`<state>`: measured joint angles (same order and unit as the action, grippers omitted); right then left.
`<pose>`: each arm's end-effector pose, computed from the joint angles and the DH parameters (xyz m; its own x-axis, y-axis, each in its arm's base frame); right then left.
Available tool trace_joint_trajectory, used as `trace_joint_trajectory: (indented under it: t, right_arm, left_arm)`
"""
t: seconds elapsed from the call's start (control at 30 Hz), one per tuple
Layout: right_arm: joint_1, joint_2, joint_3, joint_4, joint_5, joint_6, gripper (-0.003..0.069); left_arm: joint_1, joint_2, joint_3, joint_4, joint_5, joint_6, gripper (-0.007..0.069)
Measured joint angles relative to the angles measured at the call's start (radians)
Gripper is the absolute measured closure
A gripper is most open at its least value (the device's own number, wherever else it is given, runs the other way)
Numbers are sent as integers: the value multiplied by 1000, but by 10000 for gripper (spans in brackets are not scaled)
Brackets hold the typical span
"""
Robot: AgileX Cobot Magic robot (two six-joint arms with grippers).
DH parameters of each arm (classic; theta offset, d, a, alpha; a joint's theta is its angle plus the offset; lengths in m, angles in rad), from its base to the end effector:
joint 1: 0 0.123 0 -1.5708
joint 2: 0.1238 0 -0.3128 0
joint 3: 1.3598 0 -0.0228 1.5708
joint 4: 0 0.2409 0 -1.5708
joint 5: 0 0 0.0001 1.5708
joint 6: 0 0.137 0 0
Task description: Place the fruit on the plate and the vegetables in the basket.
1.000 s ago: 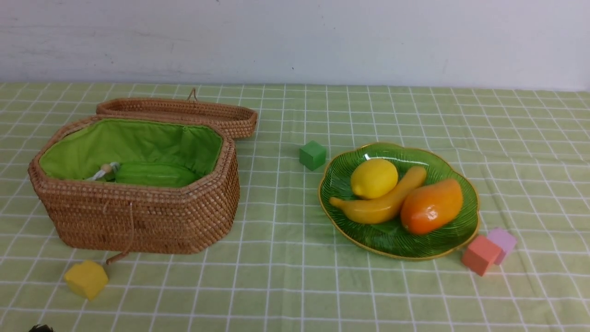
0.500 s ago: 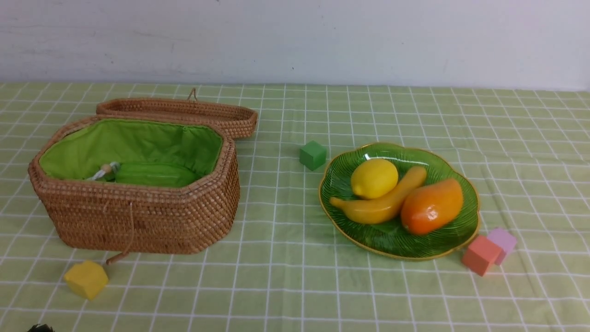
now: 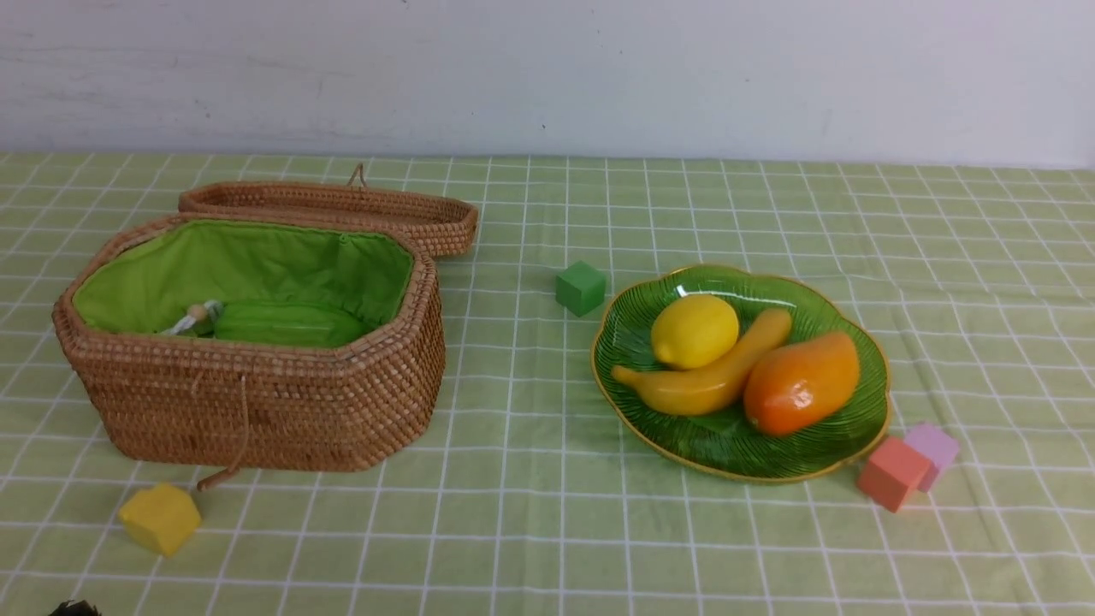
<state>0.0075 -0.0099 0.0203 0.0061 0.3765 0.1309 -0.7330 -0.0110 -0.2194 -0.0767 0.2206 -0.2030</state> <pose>0.0585 0.0007 0.1592 -0.2938 0.1339 -0.9464 0.0306 0.9909 0.1307 0.0336 -0.0333 0.2684 -0.1172 -0.2635 -0.9575 0.6751 0.6859 -0.2714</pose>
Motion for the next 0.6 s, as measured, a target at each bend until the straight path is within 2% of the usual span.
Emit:
trace_joint_trajectory:
  t: [0.27,0.43,0.6]
  right_arm:
    - [0,0,0,0,0,0,666]
    - [-2,0,0,0,0,0,664]
    - [-3,0,0,0,0,0,663]
  left_arm:
    - [12,0,1,28,0,0,556]
    - [216,0,70,28,-4,-1,638]
    - [446,0,185,28,-7,12,638]
